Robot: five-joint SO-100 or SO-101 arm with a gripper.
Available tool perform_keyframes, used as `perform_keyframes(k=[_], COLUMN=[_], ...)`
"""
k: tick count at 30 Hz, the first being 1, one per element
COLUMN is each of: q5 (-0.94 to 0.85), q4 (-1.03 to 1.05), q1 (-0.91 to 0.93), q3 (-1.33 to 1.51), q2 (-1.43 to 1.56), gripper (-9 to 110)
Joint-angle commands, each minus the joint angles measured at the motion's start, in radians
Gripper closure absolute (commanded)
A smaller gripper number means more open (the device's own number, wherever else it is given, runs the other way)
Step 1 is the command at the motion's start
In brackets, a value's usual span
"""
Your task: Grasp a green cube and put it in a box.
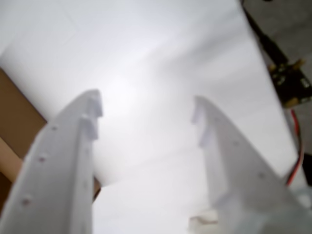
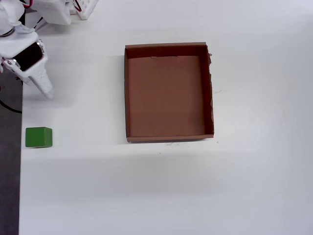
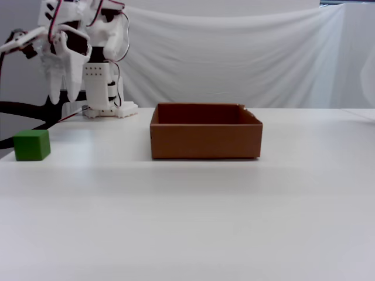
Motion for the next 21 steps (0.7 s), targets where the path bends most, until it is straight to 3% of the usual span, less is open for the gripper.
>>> perform_keyframes(k=[1,21], q5=[-0.054,-0.304], q4=[-0.094,-0.236], q1=[0.017,0.021], q3=[-0.069,-0.37], q2=[-0.084,-0.534], gripper=[76,75])
